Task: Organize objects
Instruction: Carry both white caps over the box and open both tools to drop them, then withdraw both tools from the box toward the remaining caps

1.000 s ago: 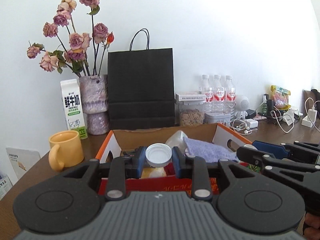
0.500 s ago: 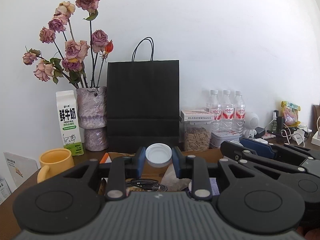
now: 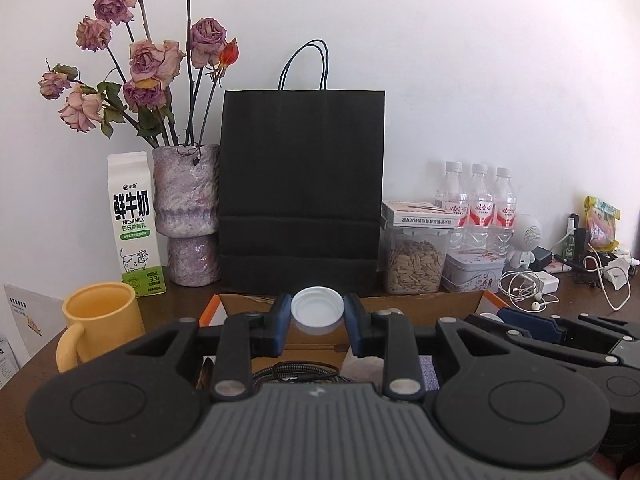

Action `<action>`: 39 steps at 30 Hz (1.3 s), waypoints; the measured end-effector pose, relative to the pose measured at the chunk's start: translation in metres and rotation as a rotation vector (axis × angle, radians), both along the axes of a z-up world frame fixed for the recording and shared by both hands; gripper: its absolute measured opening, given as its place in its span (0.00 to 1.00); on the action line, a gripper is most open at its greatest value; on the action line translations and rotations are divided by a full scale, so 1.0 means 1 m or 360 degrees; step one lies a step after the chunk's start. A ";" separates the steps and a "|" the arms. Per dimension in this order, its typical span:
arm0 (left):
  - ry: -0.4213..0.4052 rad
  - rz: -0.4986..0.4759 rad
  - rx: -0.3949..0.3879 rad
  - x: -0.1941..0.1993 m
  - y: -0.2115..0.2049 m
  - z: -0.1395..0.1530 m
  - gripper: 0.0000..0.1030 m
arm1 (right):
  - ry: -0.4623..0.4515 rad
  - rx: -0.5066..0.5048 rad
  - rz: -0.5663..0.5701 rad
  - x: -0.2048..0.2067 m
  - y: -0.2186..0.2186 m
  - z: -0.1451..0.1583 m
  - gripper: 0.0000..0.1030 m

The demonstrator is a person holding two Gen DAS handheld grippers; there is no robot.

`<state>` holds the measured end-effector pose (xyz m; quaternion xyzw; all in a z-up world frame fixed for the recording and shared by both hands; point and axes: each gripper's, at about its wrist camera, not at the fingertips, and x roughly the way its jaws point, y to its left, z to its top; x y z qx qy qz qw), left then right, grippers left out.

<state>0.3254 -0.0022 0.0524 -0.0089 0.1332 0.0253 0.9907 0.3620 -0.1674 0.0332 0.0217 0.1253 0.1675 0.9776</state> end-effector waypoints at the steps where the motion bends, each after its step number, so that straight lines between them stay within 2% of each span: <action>1: -0.0002 -0.0006 0.0007 -0.001 -0.001 -0.001 0.28 | 0.0012 0.0000 -0.0003 0.001 0.000 -0.001 0.27; 6: -0.0010 0.0008 0.0014 -0.003 -0.002 -0.002 0.30 | 0.0051 -0.0036 0.0016 0.002 0.002 -0.006 0.27; 8: -0.0007 0.0018 0.0011 -0.004 -0.001 -0.003 0.38 | 0.0050 -0.0046 0.0019 0.000 0.002 -0.007 0.27; 9: -0.0011 0.0028 0.0007 -0.004 0.001 -0.003 0.52 | 0.0052 -0.0053 0.0018 -0.001 0.002 -0.007 0.29; 10: -0.0013 0.0044 0.0005 -0.004 0.002 -0.003 0.74 | 0.0057 -0.0055 0.0015 -0.001 0.002 -0.007 0.38; 11: -0.0019 0.0066 0.0004 -0.004 0.003 -0.003 0.84 | 0.0061 -0.0055 0.0010 -0.001 0.002 -0.007 0.45; 12: -0.0036 0.0092 0.0002 -0.005 0.004 -0.003 1.00 | 0.0065 -0.0053 0.0007 -0.001 0.002 -0.008 0.63; 13: -0.0060 0.0118 0.0001 -0.007 0.006 -0.003 1.00 | 0.0066 -0.0048 0.0004 -0.001 0.002 -0.008 0.80; 15: -0.0061 0.0138 0.0000 -0.006 0.008 -0.002 1.00 | 0.0048 -0.0032 -0.0002 -0.002 0.001 -0.009 0.93; 16: -0.0058 0.0143 -0.0007 -0.006 0.009 -0.002 1.00 | 0.0033 -0.0023 -0.0006 -0.003 0.001 -0.009 0.95; 32: -0.0049 0.0159 -0.0034 -0.010 0.013 -0.006 1.00 | 0.0025 -0.0025 -0.0016 -0.010 0.000 -0.011 0.97; 39: -0.0050 0.0142 -0.0066 -0.023 0.022 -0.008 1.00 | 0.0002 -0.0052 0.0010 -0.023 -0.002 -0.009 0.97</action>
